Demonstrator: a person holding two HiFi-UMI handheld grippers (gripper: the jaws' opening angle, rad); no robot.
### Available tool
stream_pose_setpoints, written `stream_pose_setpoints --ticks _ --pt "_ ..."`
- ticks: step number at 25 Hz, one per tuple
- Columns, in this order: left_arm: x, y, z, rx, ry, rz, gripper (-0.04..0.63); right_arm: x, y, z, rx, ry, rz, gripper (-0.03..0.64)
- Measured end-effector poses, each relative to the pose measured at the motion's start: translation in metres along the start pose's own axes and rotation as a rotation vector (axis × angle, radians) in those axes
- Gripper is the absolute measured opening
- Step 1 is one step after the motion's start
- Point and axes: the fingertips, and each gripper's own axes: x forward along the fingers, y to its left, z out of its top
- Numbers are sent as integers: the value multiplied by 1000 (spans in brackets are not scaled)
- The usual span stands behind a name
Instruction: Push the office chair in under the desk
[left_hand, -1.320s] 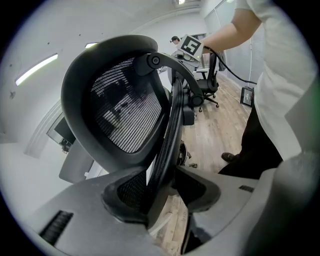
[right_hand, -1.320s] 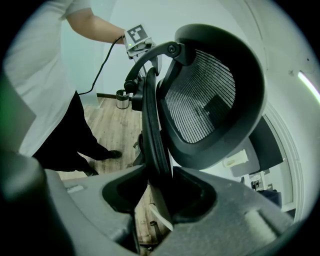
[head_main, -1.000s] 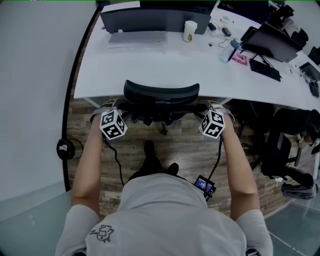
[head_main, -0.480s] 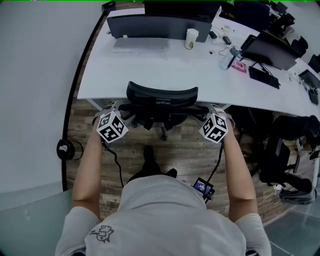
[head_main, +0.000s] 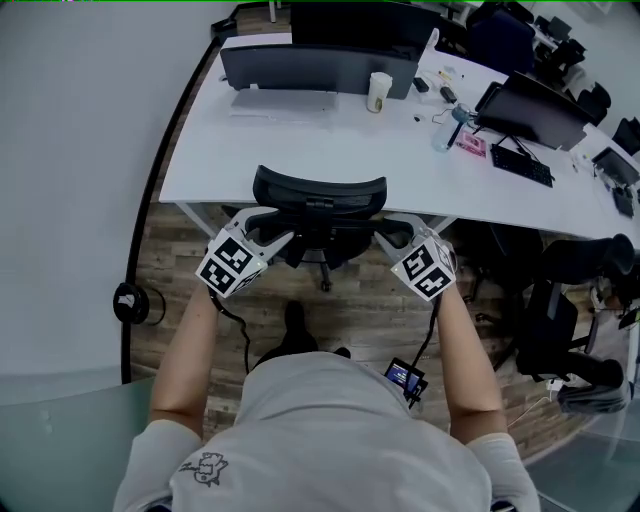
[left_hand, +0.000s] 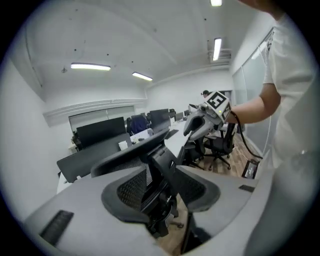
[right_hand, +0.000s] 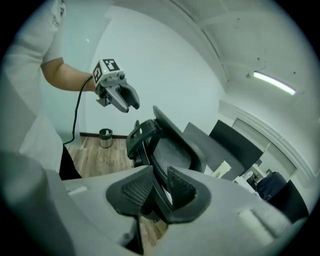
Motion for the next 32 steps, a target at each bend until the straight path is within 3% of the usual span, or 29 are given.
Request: stream_pose_setpoints --ticks 5,9,14,18,23,32 --pt "-13 -22 37 -47 -137 74 168 -30 13 36 69 -171 -60 58" --pt "-18 -54 55 -92 -223 91 100 -55 26 52 170 -297 -80 30" --pt "-28 -85 66 -121 -296 120 -2 -86 36 53 258 -397 -127 5" --pt "-45 -101 77 -184 -378 138 -2 -111 48 48 275 -436 -132 3" --pt "-56 -119 88 -122 -374 172 -2 -139 58 48 238 -440 -113 3" --pt "-72 -147 85 -80 -346 179 -2 -160 81 44 246 -442 -80 3"
